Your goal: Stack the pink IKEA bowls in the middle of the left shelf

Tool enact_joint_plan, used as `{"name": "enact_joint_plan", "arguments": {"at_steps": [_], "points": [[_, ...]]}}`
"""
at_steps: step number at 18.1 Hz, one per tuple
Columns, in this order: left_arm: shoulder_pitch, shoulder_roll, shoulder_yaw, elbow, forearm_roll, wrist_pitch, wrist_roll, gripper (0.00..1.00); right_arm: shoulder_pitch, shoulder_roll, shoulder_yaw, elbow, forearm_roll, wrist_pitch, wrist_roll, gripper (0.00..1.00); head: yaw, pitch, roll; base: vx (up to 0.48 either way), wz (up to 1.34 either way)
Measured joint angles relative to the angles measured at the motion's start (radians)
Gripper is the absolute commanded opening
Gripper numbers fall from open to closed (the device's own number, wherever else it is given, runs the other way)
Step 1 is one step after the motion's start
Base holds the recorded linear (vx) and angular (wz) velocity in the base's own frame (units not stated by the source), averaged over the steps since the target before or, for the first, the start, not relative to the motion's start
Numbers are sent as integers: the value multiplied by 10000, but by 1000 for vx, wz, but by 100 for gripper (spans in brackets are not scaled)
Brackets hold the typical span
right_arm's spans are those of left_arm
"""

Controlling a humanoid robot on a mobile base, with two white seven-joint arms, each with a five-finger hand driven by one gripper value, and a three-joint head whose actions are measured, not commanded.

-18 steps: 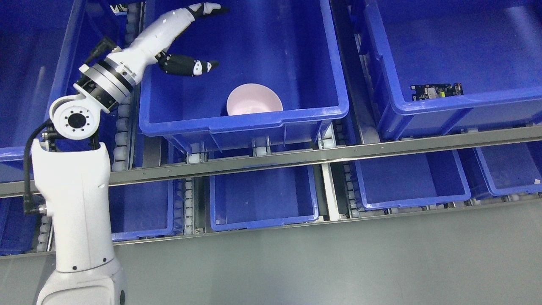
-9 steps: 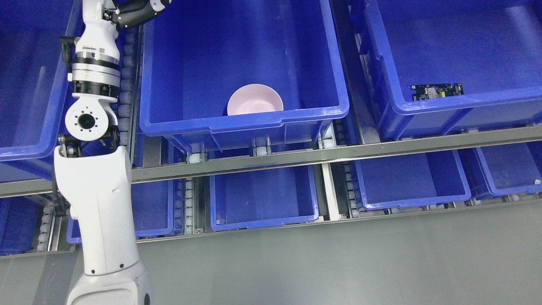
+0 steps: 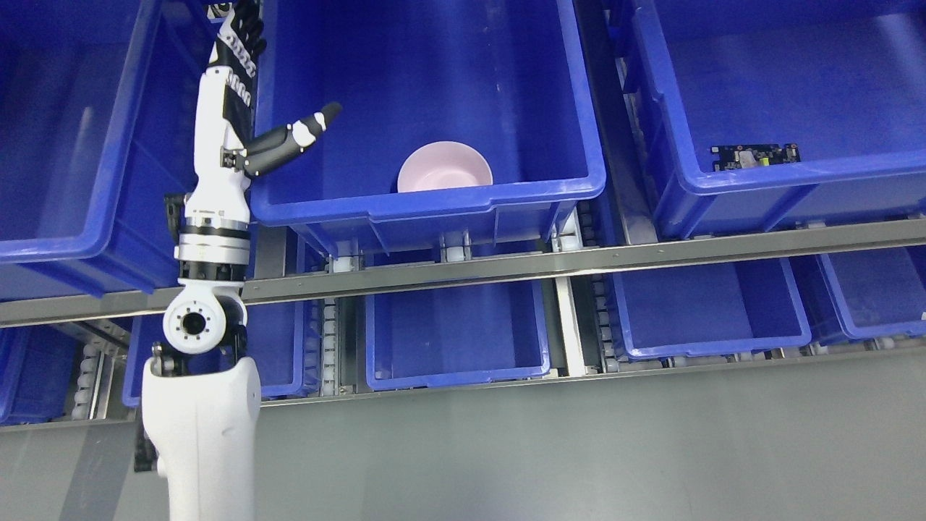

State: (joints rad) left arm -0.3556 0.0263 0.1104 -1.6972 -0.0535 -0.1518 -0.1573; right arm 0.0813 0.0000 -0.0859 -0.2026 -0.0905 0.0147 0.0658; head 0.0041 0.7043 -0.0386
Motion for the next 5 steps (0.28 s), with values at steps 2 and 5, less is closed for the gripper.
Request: {"name": "enact_joint_plan", "arguments": {"at_steps": [2,5], "points": [[245,-50,-6,-129,47,68,-41,100,0,0,0,0,0,0,-5,100,0,0,0,-46,151],[472,-111,0,-288,91,97,-46,100,0,0,0,1,0,0,-32,100,0,0,0,-57,157]]}}
